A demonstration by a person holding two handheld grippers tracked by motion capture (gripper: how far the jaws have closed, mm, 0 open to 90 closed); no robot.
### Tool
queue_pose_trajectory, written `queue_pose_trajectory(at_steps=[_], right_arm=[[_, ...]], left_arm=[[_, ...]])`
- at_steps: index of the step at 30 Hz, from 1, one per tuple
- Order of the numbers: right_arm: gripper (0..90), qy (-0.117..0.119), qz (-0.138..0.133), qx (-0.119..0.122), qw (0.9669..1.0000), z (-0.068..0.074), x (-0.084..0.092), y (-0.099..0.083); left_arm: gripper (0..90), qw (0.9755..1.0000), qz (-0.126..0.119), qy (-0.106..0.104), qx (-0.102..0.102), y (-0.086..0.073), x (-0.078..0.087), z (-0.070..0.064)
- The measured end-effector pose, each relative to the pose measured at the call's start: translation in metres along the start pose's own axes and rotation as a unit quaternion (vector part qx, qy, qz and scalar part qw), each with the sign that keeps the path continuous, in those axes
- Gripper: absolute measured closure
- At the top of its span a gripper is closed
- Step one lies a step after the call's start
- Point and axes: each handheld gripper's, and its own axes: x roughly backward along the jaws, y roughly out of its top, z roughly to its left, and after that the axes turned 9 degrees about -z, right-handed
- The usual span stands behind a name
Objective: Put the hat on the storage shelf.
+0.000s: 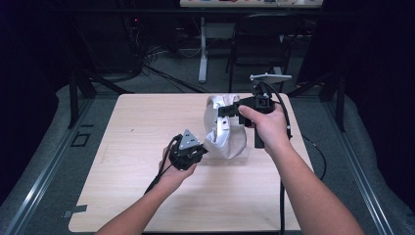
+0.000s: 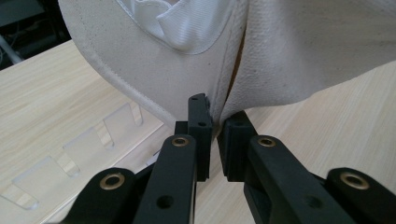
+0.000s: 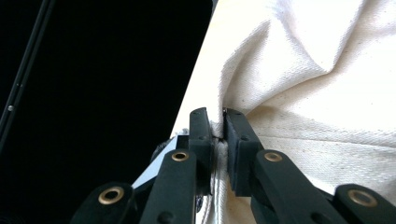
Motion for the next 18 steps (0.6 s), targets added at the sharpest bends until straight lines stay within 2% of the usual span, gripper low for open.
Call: queue_pose_trajectory(at_steps=[8,13,18], right_arm=[[82.5,-0.004,0.004,-0.011,0.9999,-0.013,-0.008,-0.001],[82.4,-0.004,0.004,-0.016,0.9999,-0.018,-0.011,-0.002],[82.4,-0.007,0.007,-0.014,0.9998,-0.017,-0.012,-0.003]], left_arm=[[84.4,1.0000,0.000,-0.001,0.004,-0.007,-0.008,0.011],[84.5,0.9997,-0.005,-0.019,0.012,-0.011,-0.010,0.013],[84.4,0.9994,-0.010,-0.026,0.022,-0.017,-0.012,0.015]])
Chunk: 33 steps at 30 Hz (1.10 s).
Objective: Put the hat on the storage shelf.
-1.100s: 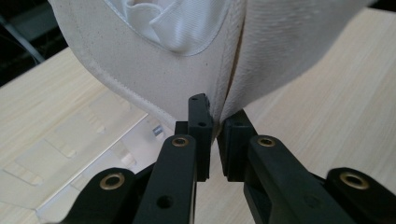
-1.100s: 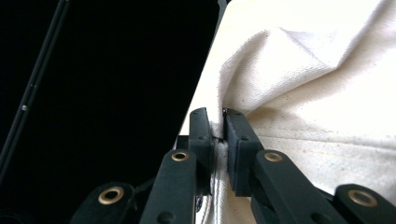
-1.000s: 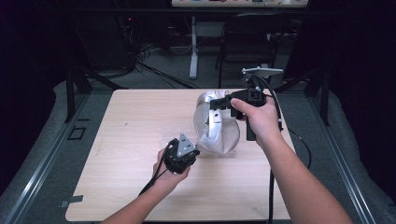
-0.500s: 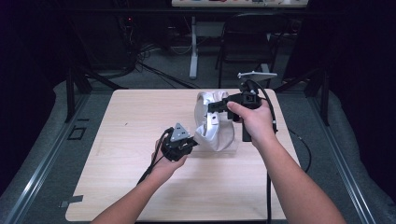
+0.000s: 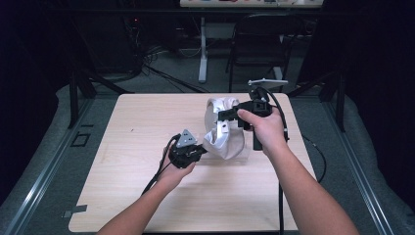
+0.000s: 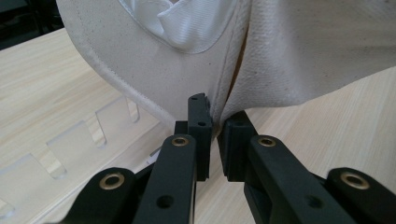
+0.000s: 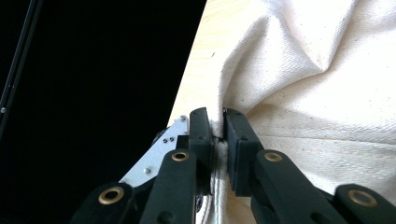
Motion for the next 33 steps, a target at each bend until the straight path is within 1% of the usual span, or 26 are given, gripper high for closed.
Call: queue_pose_trajectory(at_steps=[5,9,11,14,15,20,22,23,25,27,28,29,33], right_arm=[[82.4,0.003,0.007,-0.002,1.0000,-0.002,-0.004,-0.003],[82.4,0.004,0.010,-0.004,0.9999,-0.004,-0.006,-0.004],[82.4,0.004,0.008,-0.007,0.9999,-0.004,-0.007,-0.004],[82.4,0.002,0.010,-0.006,0.9999,-0.006,-0.008,-0.005],[82.4,0.001,0.014,-0.006,0.9999,-0.007,-0.008,-0.005],[82.4,-0.001,0.011,-0.010,0.9999,-0.012,-0.011,-0.006],[82.4,-0.006,0.012,-0.012,0.9998,-0.013,-0.012,-0.006],[82.4,-0.011,0.013,-0.010,0.9998,-0.014,-0.013,-0.006],[82.4,-0.015,0.014,-0.012,0.9997,-0.017,-0.016,-0.006],[82.4,-0.017,0.014,-0.015,0.9997,-0.019,-0.018,-0.007],[82.4,-0.024,0.018,-0.012,0.9995,-0.021,-0.020,-0.008],[82.4,-0.025,0.016,-0.010,0.9995,-0.022,-0.022,-0.008],[82.4,-0.022,0.023,-0.019,0.9993,-0.028,-0.026,-0.011]], left_arm=[[84.5,1.0000,0.006,0.006,0.002,-0.006,0.000,0.001],[84.7,0.9997,0.013,0.018,-0.001,-0.007,0.000,-0.002],[84.8,0.9996,0.015,0.023,0.003,-0.008,0.001,-0.002],[85.1,0.9991,0.026,0.033,0.008,-0.012,0.001,-0.003],[85.1,0.9990,0.028,0.034,0.010,-0.013,0.001,-0.003],[85.4,0.9983,0.038,0.042,0.018,-0.015,0.002,-0.005],[85.5,0.9976,0.049,0.043,0.023,-0.016,0.000,-0.005],[85.5,0.9972,0.055,0.043,0.027,-0.017,-0.001,-0.004],[85.5,0.9968,0.057,0.045,0.034,-0.018,-0.001,-0.003],[85.5,0.9951,0.081,0.045,0.035,-0.023,-0.005,-0.003],[85.5,0.9951,0.079,0.044,0.040,-0.025,-0.006,-0.003],[85.5,0.9950,0.077,0.046,0.043,-0.026,-0.005,-0.002],[85.5,0.9950,0.076,0.046,0.046,-0.026,-0.005,-0.002]])
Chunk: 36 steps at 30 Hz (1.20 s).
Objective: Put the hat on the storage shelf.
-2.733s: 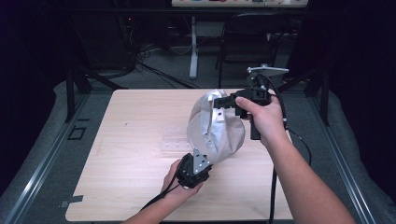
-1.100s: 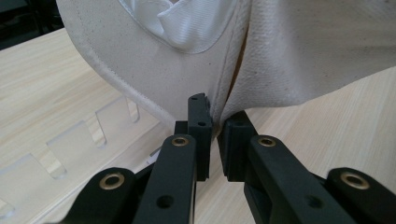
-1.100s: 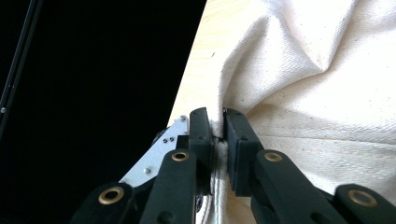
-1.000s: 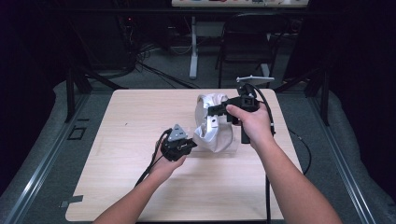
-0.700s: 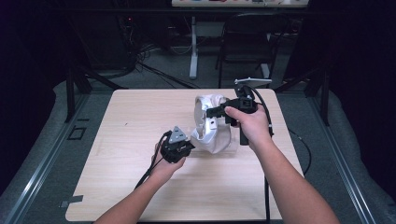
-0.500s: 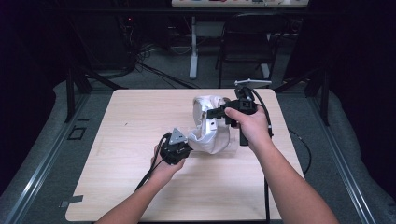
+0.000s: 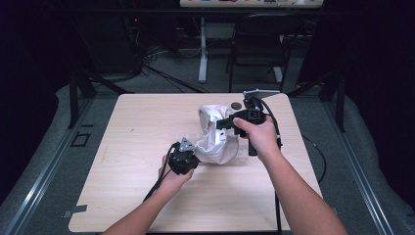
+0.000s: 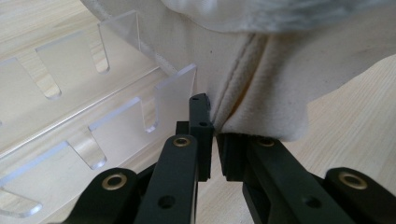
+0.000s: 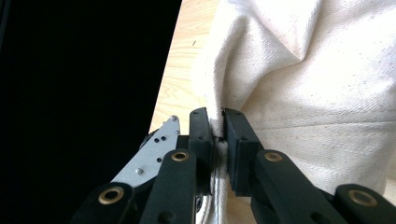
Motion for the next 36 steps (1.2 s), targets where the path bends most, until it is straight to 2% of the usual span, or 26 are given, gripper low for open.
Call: queue_pose_trajectory(at_steps=[6,10,13,16,20,27,33,36], right_arm=[[82.4,0.001,-0.005,0.000,1.0000,-0.001,0.002,0.000],[82.4,0.001,-0.007,0.003,1.0000,-0.001,0.001,-0.001],[82.3,-0.002,-0.004,0.004,1.0000,-0.001,0.001,-0.001],[82.4,-0.003,-0.008,0.004,1.0000,-0.002,0.001,-0.001],[82.3,-0.004,-0.013,0.004,0.9999,-0.003,0.002,-0.001],[82.3,-0.006,-0.013,0.003,0.9999,-0.005,0.004,0.000],[82.2,-0.012,-0.019,0.005,0.9997,-0.008,0.004,0.000],[82.1,-0.024,-0.022,0.010,0.9994,-0.007,0.004,0.001]], left_arm=[[85.3,1.0000,-0.003,0.003,-0.007,-0.001,0.000,-0.002],[83.8,0.9999,-0.015,0.006,-0.006,-0.003,0.001,-0.002],[77.5,0.9996,-0.024,0.015,-0.007,-0.004,0.002,-0.003],[73.4,0.9994,-0.032,0.013,-0.004,-0.005,0.006,-0.003],[63.9,0.9989,-0.042,0.020,-0.002,-0.007,0.010,-0.003],[55.9,0.9988,-0.047,0.015,-0.004,-0.012,0.027,-0.004],[53.7,0.9987,-0.047,0.019,-0.005,-0.017,0.042,-0.004],[52.6,0.9984,-0.052,0.021,-0.008,-0.023,0.054,-0.003]])
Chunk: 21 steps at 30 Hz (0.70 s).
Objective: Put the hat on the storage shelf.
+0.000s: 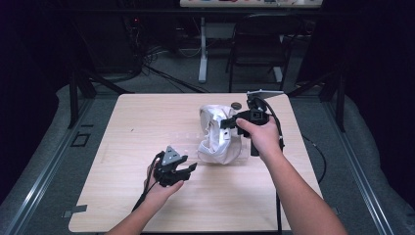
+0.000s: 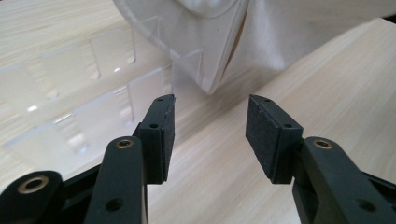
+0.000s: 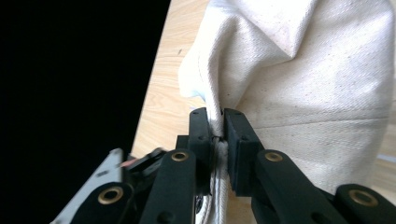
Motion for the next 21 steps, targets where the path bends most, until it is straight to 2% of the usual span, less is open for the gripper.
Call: queue_pose_trajectory(at_steps=[2,6,9,10,16,21], right_arm=[[82.1,-0.010,-0.003,0.007,0.9999,-0.001,0.000,0.000],[82.0,-0.018,-0.007,0.006,0.9998,-0.004,0.001,0.000],[82.0,-0.027,-0.011,0.007,0.9996,-0.007,0.003,0.000],[81.9,-0.031,-0.012,0.008,0.9994,-0.007,0.003,0.000],[81.9,-0.054,-0.020,0.017,0.9982,-0.011,0.003,0.000],[81.0,-0.058,-0.020,0.016,0.9980,-0.016,0.003,-0.002]], left_arm=[[52.0,1.0000,0.001,0.004,-0.006,-0.004,0.008,0.003],[51.7,0.9999,0.005,0.011,0.002,-0.014,0.020,0.011],[51.7,0.9997,0.006,0.023,-0.002,-0.018,0.027,0.019],[51.7,0.9996,0.004,0.026,0.004,-0.019,0.029,0.022],[51.7,0.9990,0.000,0.030,0.032,-0.022,0.029,0.035],[51.5,0.9987,0.001,0.033,0.039,-0.023,0.028,0.039]])
